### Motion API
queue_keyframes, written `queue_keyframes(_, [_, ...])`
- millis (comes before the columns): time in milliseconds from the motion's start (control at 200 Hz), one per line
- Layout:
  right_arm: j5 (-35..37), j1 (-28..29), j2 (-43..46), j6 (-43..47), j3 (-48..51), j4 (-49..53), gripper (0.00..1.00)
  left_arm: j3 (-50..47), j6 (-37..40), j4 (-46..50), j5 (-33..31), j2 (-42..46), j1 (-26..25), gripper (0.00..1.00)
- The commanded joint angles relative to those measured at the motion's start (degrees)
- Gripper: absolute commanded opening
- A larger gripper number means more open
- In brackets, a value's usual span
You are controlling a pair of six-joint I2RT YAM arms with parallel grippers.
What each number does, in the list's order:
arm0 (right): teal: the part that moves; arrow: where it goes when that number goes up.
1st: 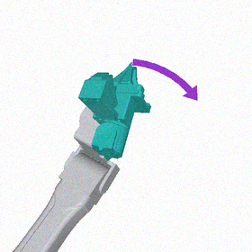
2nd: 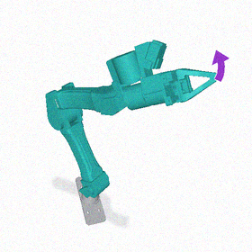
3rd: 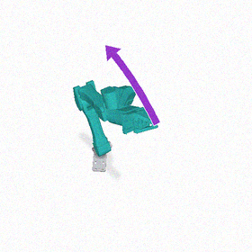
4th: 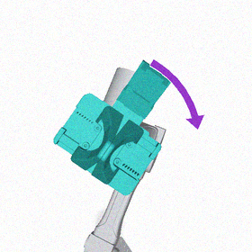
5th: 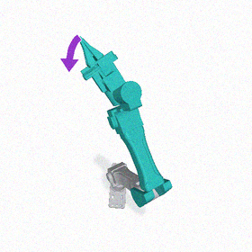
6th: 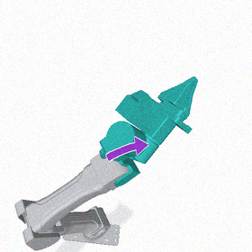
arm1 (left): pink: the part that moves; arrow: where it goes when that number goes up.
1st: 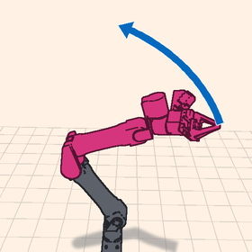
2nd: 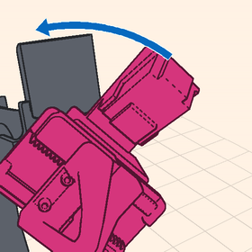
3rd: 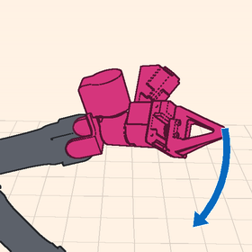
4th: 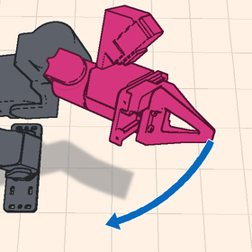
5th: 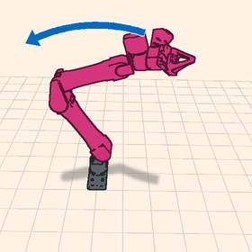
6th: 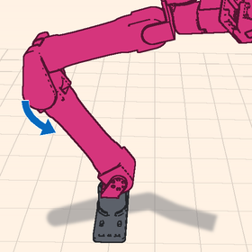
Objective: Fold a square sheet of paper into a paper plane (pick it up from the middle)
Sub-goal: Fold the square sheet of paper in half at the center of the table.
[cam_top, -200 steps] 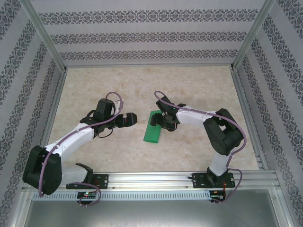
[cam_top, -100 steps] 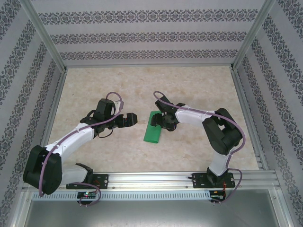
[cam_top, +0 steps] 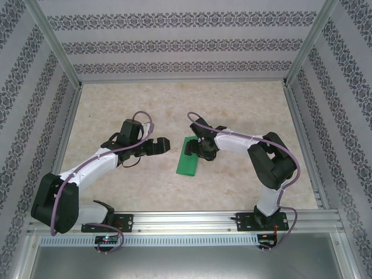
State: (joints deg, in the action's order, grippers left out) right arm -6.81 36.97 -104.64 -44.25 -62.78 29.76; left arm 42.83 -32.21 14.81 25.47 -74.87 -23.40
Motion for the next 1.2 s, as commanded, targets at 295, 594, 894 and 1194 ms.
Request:
queue_keyframes(295, [0.66,-1.12,-5.57,-0.04,2.1,-2.47,0.76,3.77,-1.69,-2.16,2.56,-5.34,-1.62,0.77])
queue_keyframes(594, [0.35,-1.18,-6.69,1.38,2.51,-2.55,0.76,10.19,-5.15,-1.18,4.08,-16.42,-2.49,0.38])
queue_keyframes(894, [-0.15,-1.57,-7.24,1.15,2.77,-2.39,0.76,15.84,-7.73,-2.24,6.02,-25.96,-4.92,0.1])
queue_keyframes(1194, [0.13,-1.51,-7.6,0.65,2.73,-2.06,0.74,19.81,-8.52,-2.31,7.22,-32.73,-7.16,0.03])
